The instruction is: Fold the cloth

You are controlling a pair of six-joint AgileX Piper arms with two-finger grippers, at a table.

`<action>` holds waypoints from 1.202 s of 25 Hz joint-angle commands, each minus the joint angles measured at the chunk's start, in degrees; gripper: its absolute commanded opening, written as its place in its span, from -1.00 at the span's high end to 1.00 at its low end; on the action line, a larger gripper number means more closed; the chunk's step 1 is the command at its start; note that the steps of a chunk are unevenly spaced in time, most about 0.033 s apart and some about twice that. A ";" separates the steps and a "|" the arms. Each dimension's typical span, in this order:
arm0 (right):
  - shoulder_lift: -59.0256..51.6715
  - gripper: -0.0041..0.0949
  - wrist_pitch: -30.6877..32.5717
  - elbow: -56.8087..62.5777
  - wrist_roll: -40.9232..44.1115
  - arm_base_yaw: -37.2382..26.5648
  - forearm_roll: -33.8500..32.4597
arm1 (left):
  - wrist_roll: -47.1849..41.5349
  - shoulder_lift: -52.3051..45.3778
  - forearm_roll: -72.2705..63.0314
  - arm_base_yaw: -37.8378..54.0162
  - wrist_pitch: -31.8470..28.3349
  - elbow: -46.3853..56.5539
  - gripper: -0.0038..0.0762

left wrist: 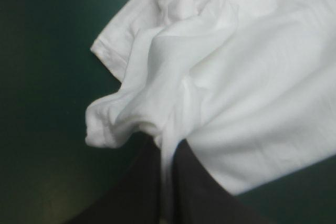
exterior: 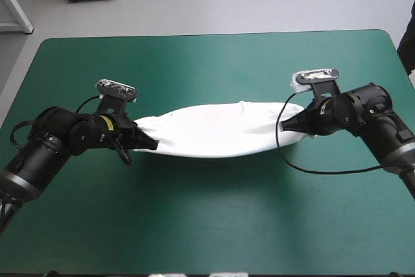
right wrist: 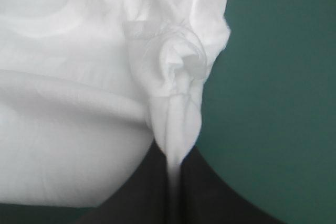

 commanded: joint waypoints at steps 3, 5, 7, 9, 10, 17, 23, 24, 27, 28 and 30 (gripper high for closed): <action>-0.69 0.95 -7.68 -2.85 3.50 -0.07 -6.27 | -2.39 0.05 2.85 -0.35 -10.82 -2.06 0.93; 0.33 0.95 -9.43 -2.85 4.00 -0.07 -7.67 | -4.18 1.13 5.05 -0.35 -13.38 -2.06 0.93; 1.42 0.95 -11.66 -2.85 4.73 -0.07 -8.25 | -6.08 2.46 7.76 -0.24 -16.16 -2.06 0.93; 3.00 0.95 -14.27 -2.94 5.76 -0.07 -9.13 | -6.77 4.22 9.53 -0.24 -18.79 -2.06 0.93; 3.71 0.95 -15.69 -2.94 5.89 -0.19 -9.40 | -6.95 5.13 10.31 -0.24 -19.72 -2.06 0.93; 10.35 0.95 -25.17 -3.30 6.53 -2.15 -9.02 | -11.90 12.54 16.73 -0.24 -24.84 -2.06 0.93; 20.12 0.95 -27.84 -8.53 6.53 -4.07 -8.76 | -21.14 21.59 28.56 -0.24 -30.40 -2.14 0.93; 22.17 0.95 -27.73 -9.62 6.53 -4.07 -8.65 | -21.63 23.22 29.87 -0.24 -31.31 -2.14 0.93; 25.27 0.89 -24.71 -11.08 3.65 -4.07 -6.57 | -21.24 25.96 30.01 -0.24 -31.13 -2.14 0.92; 25.27 0.83 -24.40 -11.08 2.16 -4.07 -5.24 | -21.27 26.00 29.91 -0.24 -31.13 -2.14 0.91; 25.27 0.65 -23.85 -11.08 -0.93 -4.07 -2.92 | -21.13 25.87 29.91 -0.24 -31.13 -2.30 0.82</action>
